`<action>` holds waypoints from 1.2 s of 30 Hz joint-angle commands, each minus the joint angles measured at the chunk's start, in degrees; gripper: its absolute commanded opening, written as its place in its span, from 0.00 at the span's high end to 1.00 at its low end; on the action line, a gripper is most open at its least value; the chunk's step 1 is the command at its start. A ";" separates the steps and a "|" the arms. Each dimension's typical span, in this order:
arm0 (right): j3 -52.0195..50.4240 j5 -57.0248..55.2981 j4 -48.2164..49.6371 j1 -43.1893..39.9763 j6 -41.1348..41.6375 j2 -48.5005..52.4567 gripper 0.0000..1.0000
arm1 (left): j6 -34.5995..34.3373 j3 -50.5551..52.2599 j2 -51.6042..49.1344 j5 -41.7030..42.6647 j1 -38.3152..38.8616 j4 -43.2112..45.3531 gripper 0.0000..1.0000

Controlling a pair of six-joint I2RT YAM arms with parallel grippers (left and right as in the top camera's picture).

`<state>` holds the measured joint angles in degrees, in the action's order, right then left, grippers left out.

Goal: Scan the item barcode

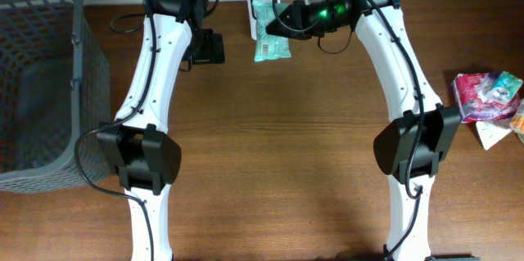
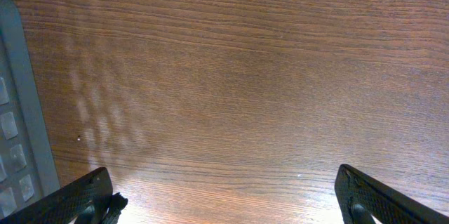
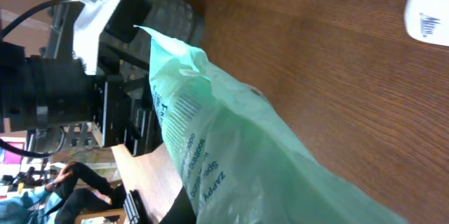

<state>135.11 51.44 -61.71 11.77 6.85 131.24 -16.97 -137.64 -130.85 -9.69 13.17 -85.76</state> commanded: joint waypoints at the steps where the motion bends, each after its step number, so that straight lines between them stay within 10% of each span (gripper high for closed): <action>1: 0.83 -2.03 -1.05 -0.15 -0.85 -0.92 0.96 | -0.57 -0.72 -0.52 -0.46 0.17 -0.04 0.01; 11: -0.63 -67.65 -28.63 -0.15 23.50 -0.31 0.96 | -0.57 -0.72 -0.52 -0.46 0.22 -0.04 0.01; 21: -24.96 -73.07 -19.10 -0.15 25.18 -0.26 0.88 | -0.57 -0.72 -0.52 -0.46 0.22 -0.04 0.01; 26: -27.78 -69.16 -17.40 -0.11 25.16 -0.26 0.46 | -0.57 -0.72 -0.52 -0.46 0.20 -0.04 0.01; 33: -27.76 -56.94 -17.57 0.22 24.94 -0.26 0.44 | -0.57 -0.72 -0.52 -0.46 0.15 -0.04 0.01; 36: -27.76 -57.68 -19.10 0.35 24.50 -0.26 0.63 | -0.57 -0.72 -0.52 -0.46 0.17 -0.04 0.01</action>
<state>107.72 -8.14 -80.03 11.75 31.29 131.46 -16.99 -137.64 -130.85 -9.69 13.17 -85.76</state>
